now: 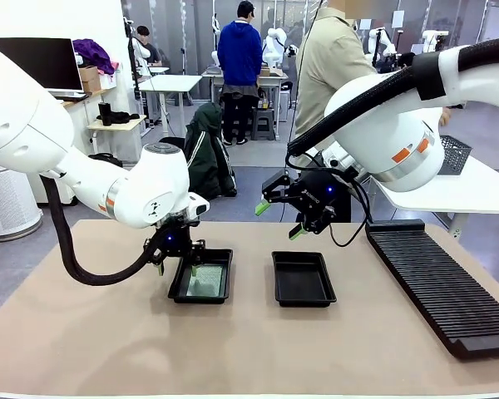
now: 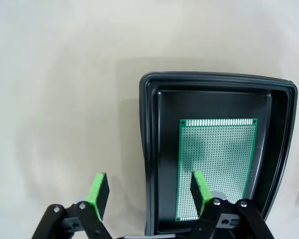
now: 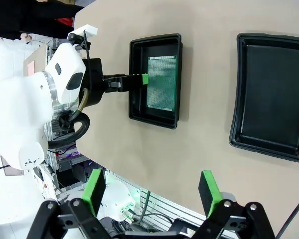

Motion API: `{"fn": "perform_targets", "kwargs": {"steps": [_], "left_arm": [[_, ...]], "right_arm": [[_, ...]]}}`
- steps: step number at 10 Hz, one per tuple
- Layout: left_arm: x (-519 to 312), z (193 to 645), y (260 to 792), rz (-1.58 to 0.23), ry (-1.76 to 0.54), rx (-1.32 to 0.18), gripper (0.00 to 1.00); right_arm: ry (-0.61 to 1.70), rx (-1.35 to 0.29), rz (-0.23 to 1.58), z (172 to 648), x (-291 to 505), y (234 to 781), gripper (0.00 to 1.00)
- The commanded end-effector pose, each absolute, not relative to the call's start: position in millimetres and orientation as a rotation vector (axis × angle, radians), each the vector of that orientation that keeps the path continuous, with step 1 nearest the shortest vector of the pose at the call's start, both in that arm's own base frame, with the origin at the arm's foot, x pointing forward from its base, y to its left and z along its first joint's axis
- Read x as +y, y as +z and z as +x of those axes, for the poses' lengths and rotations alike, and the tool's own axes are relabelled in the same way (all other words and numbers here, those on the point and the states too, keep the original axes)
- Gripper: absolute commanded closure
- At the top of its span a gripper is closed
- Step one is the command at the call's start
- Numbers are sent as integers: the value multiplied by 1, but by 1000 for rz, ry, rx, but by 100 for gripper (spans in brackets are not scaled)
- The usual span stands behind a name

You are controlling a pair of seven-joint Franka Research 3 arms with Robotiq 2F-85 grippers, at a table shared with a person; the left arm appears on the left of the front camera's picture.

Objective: Inspect and transfer BCBs to ESD trays.
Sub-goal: Pick up the ESD tray and place it on the left side of the table.

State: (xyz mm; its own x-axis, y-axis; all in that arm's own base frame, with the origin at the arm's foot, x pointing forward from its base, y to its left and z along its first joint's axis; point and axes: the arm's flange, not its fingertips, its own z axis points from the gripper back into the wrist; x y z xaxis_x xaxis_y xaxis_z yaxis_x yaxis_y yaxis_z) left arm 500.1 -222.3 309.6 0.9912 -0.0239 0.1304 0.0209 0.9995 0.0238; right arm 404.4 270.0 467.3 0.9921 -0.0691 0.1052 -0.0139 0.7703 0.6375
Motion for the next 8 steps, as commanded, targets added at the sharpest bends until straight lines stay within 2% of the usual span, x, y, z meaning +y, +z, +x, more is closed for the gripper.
{"fn": "perform_targets", "kwargs": {"steps": [1,8], "left_arm": [[-223,507,311,15,-38,-108,21],[-222,511,313,8,-40,-100,52]], "right_arm": [[-37,-123,692,405,270,468,0],[-37,-123,692,405,270,468,0]]}}
